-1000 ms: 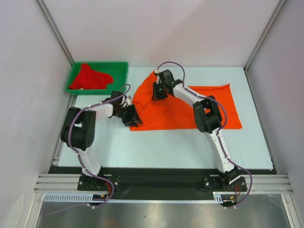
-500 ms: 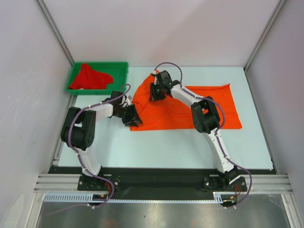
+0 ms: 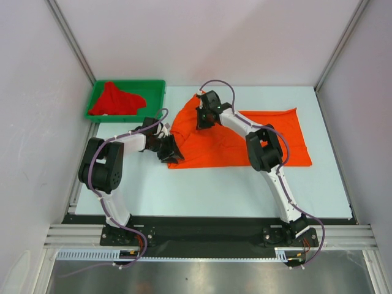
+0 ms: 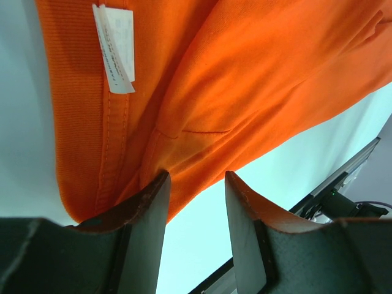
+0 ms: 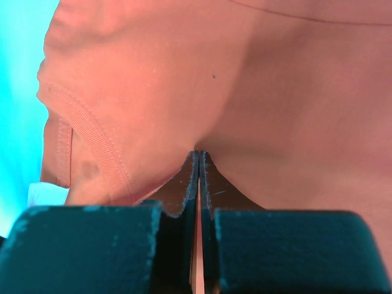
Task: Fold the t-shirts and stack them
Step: Fold the tshirt
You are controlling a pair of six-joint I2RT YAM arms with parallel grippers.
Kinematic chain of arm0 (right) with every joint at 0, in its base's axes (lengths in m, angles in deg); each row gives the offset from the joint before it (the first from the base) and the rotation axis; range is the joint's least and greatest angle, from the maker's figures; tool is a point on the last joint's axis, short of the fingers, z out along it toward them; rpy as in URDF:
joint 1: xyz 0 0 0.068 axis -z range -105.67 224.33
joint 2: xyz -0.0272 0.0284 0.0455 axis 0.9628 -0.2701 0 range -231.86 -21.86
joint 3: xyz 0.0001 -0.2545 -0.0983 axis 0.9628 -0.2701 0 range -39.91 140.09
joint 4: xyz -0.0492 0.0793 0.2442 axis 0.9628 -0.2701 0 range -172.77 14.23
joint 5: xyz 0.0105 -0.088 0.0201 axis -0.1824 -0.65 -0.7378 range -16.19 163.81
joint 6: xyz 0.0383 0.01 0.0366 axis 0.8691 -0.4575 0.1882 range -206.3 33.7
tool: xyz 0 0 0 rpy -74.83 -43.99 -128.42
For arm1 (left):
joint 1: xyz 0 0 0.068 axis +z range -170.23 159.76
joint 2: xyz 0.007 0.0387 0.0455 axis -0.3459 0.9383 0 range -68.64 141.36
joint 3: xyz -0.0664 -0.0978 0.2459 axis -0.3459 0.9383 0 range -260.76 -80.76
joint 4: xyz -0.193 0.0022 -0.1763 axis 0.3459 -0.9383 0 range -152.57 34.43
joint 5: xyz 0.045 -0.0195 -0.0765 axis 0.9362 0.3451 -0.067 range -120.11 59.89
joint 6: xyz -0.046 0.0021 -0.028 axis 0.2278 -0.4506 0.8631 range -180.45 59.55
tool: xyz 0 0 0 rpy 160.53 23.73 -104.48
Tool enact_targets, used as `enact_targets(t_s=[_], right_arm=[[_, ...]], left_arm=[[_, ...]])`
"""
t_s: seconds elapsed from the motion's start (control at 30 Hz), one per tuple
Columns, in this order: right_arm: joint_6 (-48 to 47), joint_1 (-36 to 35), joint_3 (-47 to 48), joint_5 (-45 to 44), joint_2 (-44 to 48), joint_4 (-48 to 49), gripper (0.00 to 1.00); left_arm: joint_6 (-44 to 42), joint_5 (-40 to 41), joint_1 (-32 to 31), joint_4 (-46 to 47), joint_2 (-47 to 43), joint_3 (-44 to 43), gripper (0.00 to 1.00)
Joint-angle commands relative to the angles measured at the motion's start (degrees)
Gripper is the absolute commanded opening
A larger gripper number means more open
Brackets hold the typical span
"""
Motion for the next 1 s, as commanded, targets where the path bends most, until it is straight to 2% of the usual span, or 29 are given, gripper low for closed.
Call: enact_targets(t_s=[0.0,0.8,0.9,0.93,0.97], right_arm=[[0.0,0.6,3.4,-2.1,0.4,-0.4,0.00],[4.8,2.2,10.5,1.2,-4.8,3.8,0.00],[5.6,2.2,12.1,1.8,-5.4,4.1,0.04],[5.9,2.3,12.5,2.0,-5.5,3.6,0.13],[5.9,2.3,14.0,1.5,-5.4,2.6,0.17]], left_arm=[[-0.9,1.2,0.0,-0.3,2.1,0.2,0.48],[-0.1,0.3,0.0,-0.3,1.5,1.0,0.48],[0.0,0.3,0.0,-0.3,1.5,1.2,0.48],[0.0,0.3,0.0,-0.3,1.5,1.4,0.48],[0.0,0.2,0.0,-0.2,1.4,1.4,0.48]])
